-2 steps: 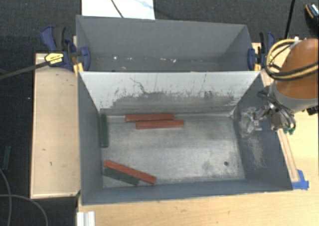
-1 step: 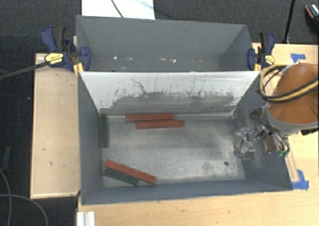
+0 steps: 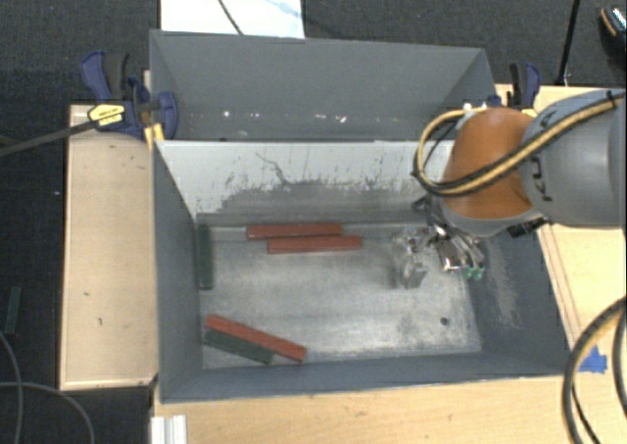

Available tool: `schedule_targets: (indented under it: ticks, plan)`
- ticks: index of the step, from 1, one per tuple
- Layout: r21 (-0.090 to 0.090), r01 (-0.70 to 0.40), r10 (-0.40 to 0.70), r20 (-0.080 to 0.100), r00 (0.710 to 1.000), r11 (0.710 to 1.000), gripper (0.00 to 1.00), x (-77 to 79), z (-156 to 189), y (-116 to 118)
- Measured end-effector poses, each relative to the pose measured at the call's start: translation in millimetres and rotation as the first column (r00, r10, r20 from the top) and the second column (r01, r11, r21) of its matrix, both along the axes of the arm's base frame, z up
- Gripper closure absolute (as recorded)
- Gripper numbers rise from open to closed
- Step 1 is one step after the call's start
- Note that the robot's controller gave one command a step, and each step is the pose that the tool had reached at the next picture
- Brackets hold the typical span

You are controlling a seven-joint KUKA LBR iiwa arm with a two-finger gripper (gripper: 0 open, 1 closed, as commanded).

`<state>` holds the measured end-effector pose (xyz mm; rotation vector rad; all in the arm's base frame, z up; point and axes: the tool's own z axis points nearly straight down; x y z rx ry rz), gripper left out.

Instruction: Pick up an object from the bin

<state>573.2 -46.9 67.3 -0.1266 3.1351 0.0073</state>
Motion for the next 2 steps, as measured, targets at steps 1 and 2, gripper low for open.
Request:
schedule_targets:
  ticks: [1, 2]
  plan:
    - [0.000, 0.338, -0.338, 0.003, 0.941, 0.941, 1.00, -18.3, 56.6, 45.1]
    - [-0.004, 0.336, -0.336, 0.001, 0.942, 0.942, 0.00, -18.9, 55.1, 43.1]
